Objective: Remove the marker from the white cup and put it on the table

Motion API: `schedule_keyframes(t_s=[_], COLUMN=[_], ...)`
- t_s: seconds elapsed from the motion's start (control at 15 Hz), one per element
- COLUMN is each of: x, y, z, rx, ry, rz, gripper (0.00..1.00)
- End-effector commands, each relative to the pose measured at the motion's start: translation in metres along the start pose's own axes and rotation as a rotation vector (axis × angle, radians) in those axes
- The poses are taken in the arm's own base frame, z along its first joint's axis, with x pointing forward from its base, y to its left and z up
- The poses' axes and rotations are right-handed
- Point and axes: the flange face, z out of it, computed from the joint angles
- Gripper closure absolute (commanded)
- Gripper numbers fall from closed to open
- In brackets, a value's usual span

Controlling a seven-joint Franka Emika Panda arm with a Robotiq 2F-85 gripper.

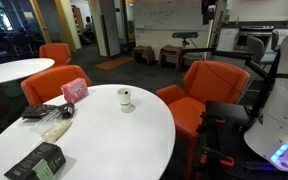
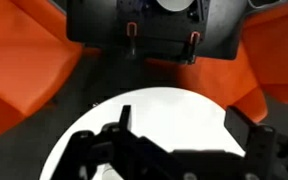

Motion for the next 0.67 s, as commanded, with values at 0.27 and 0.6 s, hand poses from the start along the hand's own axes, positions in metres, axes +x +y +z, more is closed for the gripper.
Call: schedule_keyframes(t_s=[0.27,0.6], x=[0.0,0.028], y=[0.0,0.003], z=[-0.001,0.003], rx=[0.0,0.01], ry=[-0.001,0.067], rz=[0.0,0.059], gripper=[0.0,0.0])
